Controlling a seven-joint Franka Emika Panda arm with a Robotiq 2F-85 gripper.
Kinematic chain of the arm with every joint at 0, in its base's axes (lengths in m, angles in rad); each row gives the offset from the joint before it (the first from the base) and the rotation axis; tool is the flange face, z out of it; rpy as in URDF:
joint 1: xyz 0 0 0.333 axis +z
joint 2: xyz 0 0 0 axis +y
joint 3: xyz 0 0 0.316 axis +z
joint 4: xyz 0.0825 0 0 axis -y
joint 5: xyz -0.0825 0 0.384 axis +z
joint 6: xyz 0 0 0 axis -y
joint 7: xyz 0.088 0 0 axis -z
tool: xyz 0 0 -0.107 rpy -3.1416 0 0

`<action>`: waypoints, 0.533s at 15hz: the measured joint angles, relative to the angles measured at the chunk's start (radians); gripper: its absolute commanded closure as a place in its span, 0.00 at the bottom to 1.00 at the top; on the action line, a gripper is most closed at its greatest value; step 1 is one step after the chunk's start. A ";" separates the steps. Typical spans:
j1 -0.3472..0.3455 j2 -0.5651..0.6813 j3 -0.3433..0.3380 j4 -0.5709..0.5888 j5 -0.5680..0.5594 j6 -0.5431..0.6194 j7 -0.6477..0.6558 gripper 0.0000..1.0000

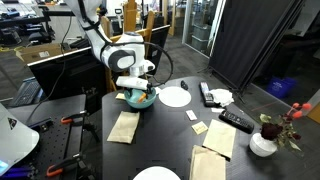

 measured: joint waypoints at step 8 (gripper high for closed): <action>0.000 0.025 0.000 0.018 -0.021 -0.001 0.001 0.88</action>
